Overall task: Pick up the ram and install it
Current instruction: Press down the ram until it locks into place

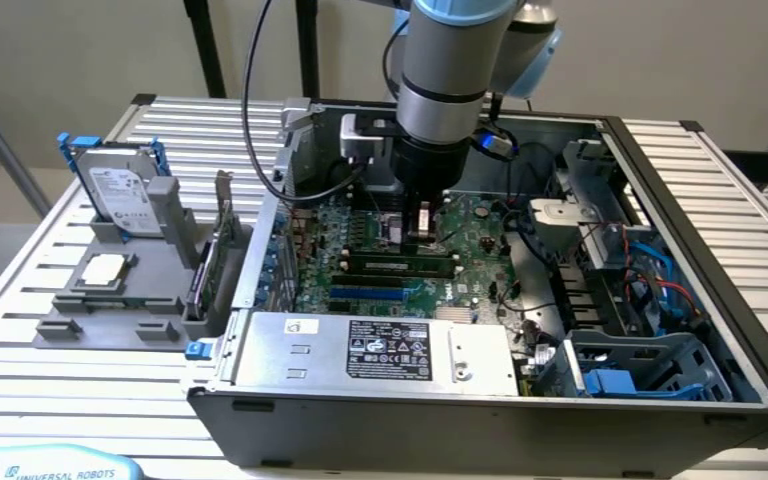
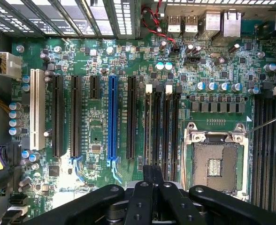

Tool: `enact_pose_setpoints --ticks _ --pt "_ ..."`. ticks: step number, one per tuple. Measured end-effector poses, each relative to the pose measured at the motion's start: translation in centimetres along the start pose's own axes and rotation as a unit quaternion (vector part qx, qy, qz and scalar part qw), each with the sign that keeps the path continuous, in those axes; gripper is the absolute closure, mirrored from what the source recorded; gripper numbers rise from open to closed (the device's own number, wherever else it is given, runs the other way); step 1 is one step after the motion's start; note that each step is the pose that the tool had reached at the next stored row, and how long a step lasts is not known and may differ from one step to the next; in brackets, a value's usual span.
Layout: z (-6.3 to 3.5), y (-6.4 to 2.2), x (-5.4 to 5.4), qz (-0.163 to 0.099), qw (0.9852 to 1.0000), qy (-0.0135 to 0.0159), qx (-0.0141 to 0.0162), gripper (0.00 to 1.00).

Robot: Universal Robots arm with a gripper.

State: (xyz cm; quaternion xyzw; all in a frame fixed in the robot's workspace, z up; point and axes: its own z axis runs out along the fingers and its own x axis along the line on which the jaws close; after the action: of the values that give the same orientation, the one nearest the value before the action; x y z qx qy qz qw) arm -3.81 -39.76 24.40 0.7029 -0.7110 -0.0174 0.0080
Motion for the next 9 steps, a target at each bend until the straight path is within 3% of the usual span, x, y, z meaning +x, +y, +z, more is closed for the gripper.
enact_pose_setpoints --ticks 9 --pt "1.05 0.37 0.02 0.0 1.0 -0.0001 0.006 0.89"
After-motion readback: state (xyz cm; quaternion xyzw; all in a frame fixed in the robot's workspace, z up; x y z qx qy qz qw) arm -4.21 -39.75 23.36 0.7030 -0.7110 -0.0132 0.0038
